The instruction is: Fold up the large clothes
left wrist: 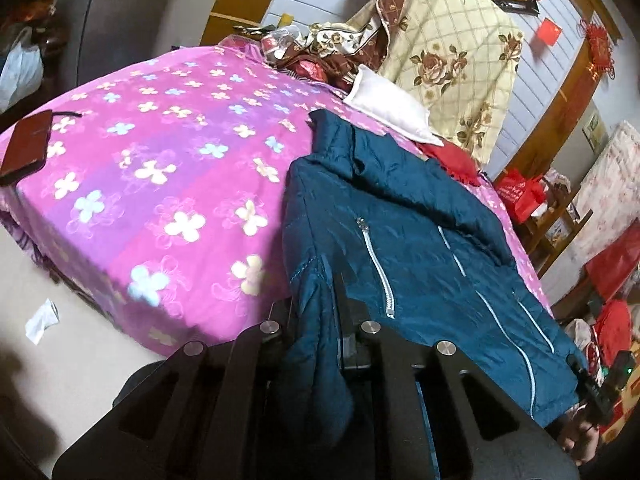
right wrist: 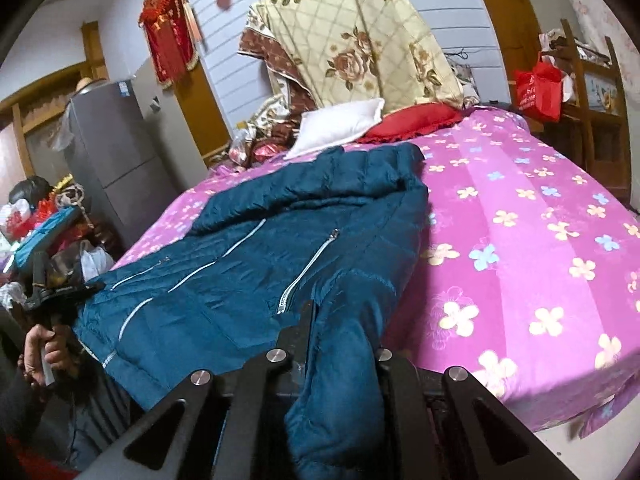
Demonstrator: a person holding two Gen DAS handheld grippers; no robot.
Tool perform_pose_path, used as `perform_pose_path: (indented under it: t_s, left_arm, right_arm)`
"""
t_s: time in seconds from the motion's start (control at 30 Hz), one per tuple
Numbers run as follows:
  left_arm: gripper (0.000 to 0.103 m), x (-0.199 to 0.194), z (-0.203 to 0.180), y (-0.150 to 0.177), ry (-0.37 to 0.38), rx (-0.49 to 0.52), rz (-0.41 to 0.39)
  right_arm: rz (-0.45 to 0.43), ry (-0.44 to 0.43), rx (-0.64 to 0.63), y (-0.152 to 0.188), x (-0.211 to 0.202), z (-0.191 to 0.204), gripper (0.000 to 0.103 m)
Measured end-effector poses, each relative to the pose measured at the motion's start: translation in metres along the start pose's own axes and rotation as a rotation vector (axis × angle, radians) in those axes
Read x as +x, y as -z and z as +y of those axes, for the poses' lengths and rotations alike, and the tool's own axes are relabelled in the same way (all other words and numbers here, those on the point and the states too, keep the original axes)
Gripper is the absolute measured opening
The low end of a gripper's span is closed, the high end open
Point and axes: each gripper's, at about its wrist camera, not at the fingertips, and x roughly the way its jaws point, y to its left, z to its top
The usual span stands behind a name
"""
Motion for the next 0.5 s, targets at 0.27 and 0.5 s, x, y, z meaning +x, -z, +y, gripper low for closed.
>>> perform_pose_path:
  t_s: [0.27,0.5]
  left_arm:
    - [0.009,0.025,-0.032,0.018,-0.284,0.115,0.076]
    - [0.009,0.034,-0.052,0.024,-0.426,0.212,0.066]
  right_arm:
    - [0.036,0.013,0.018,0.014,0.012,-0.008,0.010]
    - [0.050,0.049,0.038,0.015,0.017,-0.012,0.010]
